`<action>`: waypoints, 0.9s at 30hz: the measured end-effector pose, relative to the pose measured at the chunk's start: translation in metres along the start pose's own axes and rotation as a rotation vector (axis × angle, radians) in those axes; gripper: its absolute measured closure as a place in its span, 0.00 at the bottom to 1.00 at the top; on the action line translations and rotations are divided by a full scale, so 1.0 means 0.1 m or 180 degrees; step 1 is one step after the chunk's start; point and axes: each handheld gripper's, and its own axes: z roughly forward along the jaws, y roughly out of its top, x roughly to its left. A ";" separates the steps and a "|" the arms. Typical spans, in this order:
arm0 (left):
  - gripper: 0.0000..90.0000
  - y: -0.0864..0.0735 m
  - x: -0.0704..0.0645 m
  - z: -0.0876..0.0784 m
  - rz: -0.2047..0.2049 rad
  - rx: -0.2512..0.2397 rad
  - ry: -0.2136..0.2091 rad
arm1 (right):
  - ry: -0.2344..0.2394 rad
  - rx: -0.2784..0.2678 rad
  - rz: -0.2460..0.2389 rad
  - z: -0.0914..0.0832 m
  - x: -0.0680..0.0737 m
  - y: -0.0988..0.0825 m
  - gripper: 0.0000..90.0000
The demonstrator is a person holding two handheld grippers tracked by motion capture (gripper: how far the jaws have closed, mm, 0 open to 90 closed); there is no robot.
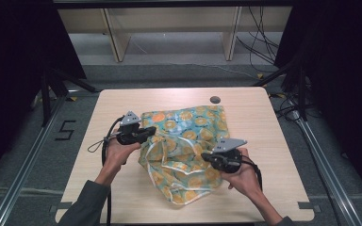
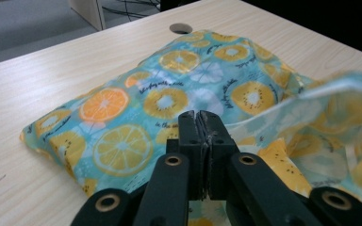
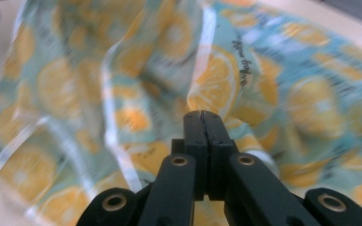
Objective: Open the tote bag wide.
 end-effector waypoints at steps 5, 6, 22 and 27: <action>0.97 -0.09 0.08 0.07 -0.0085 0.0078 0.0028 | -0.0193 -0.0137 0.0171 0.04 -0.34 0.15 1.00; 0.96 -0.14 0.12 0.09 -0.0009 0.0186 0.0018 | -0.0275 -0.0220 0.0152 0.07 -0.43 0.17 1.00; 0.57 0.03 -0.09 -0.44 0.0092 0.0088 -0.0061 | -0.0490 -0.0020 0.0552 0.43 -0.97 0.04 1.00; 0.58 0.10 -0.51 -0.67 0.0388 0.0035 -0.0305 | -0.0504 -0.0032 0.0519 0.41 -1.00 0.04 1.00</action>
